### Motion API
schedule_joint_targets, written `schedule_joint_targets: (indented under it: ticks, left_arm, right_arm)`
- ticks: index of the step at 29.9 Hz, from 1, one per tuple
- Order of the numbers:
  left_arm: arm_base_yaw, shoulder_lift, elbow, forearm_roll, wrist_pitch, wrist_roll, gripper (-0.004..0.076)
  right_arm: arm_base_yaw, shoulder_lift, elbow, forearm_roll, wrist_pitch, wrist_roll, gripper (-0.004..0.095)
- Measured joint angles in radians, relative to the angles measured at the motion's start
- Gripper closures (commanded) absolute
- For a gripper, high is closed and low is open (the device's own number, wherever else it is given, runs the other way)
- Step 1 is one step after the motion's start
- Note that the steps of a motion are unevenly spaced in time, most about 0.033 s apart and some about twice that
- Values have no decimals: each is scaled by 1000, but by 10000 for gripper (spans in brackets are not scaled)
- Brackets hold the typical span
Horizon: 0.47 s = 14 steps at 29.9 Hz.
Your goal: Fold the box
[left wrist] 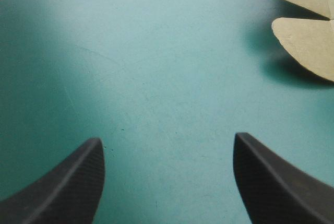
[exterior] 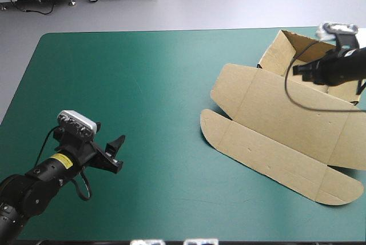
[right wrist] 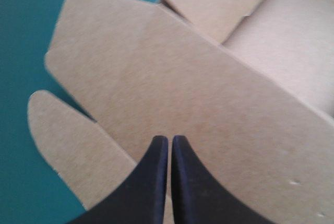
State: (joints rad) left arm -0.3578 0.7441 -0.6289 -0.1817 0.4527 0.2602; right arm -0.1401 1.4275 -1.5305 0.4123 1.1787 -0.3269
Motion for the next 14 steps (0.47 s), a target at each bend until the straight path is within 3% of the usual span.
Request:
schedule_joint_targets:
  ticks: [6, 10, 14]
  left_arm:
    - [0, -129, 76, -4, -10, 0, 227]
    - [0, -183, 122, -42, -11, 0, 240]
    - [0, -200, 165, -95, -7, 1, 367]
  right_arm:
    - [225, -328, 382, -3, -236, -40, 912]
    - [306, -541, 642, -3, -367, -76, 912]
    - [316, -734, 930, -7, -498, -120, 912]
